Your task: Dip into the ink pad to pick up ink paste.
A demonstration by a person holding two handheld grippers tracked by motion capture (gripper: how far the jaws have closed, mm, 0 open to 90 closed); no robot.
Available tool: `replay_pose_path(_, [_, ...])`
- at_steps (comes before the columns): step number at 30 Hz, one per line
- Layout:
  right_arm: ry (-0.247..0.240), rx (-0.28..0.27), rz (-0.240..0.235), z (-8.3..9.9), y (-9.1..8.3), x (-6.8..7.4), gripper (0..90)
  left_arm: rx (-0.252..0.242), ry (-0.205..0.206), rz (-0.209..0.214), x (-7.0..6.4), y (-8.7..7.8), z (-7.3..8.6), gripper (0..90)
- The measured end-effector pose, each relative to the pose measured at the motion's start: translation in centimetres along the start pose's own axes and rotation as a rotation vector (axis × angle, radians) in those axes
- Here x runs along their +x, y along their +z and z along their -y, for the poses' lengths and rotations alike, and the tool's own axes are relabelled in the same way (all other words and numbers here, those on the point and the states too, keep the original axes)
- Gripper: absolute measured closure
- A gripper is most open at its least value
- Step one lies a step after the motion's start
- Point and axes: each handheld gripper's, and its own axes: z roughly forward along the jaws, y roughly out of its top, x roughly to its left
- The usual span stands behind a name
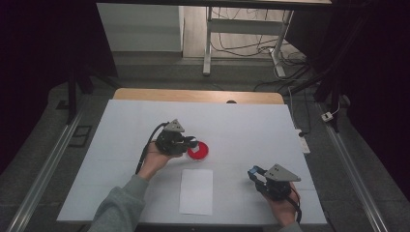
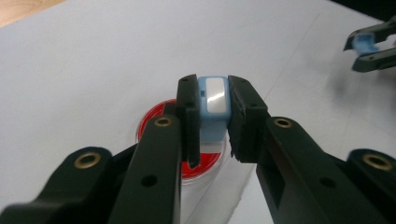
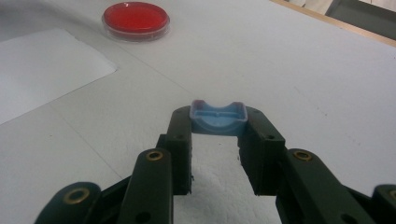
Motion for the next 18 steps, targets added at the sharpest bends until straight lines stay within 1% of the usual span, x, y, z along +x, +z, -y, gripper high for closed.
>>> replay_pose_path(4, [-0.002, -0.001, -0.004, -0.1, 0.1, 0.0, 65.6, -0.003, -0.001, -0.006, 0.0, 0.1, 0.2, 75.2])
replay_pose_path(8, [0.001, -0.004, -0.011, -0.2, 0.4, 0.1, 65.5, -0.006, -0.012, -0.01, 0.3, 0.3, 0.3, 75.2])
replay_pose_path(11, [0.006, -0.001, -0.015, -0.1, 0.5, 0.1, 65.5, 0.001, -0.016, -0.018, 0.4, 0.7, 0.4, 75.2])
replay_pose_path(18, [0.009, -0.004, -0.013, 0.0, 0.5, 0.0, 65.5, 0.012, -0.026, -0.018, 0.6, 1.8, 0.7, 75.2])
